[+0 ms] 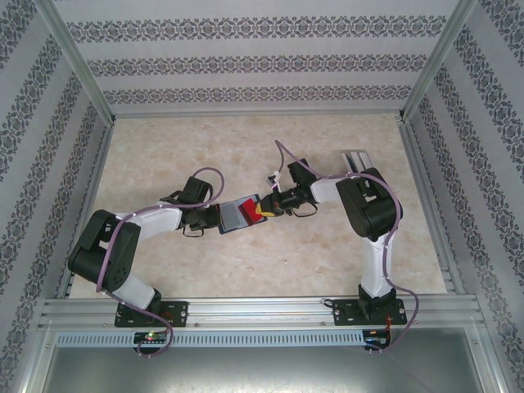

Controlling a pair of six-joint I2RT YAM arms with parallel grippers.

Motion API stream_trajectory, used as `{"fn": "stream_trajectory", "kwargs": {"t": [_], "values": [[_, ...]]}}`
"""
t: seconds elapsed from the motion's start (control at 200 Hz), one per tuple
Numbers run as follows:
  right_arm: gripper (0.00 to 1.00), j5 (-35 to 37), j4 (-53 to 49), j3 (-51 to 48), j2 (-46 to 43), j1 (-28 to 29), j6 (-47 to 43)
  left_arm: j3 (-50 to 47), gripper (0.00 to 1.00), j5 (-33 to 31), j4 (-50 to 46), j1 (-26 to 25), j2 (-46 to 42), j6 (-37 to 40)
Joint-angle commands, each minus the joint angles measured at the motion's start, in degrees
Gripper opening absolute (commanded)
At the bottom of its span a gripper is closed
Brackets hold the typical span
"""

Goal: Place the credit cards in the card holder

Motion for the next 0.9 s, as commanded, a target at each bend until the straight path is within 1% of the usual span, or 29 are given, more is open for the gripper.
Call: {"fn": "stream_trajectory", "kwargs": {"t": [0.0,0.41,0.51,0.674,0.894], "values": [[0.00,-0.96,-2.34,1.82,0.23,1.14,-2.42,0.39,0.04,-1.61,-3.16,0.08,1.59,0.81],[0.00,-1.05,-5.00,5.52,2.21,2.49,-3.80,0.75,0.04,-1.91,-3.49,0.18,1.79,1.08],[0.00,-1.03,-7.18,6.78,2.76,2.49,-5.58,0.75,0.04,-1.87,-3.33,0.22,2.24,1.41],[0.00,-2.98,-10.94,9.81,4.95,2.58,-8.63,0.77,0.04,-1.34,-3.08,0.26,2.51,1.35],[0.00,-1.03,-9.81,11.15,5.87,3.76,-7.06,0.40,0.04,-1.07,-3.08,0.38,2.19,1.51]]}}
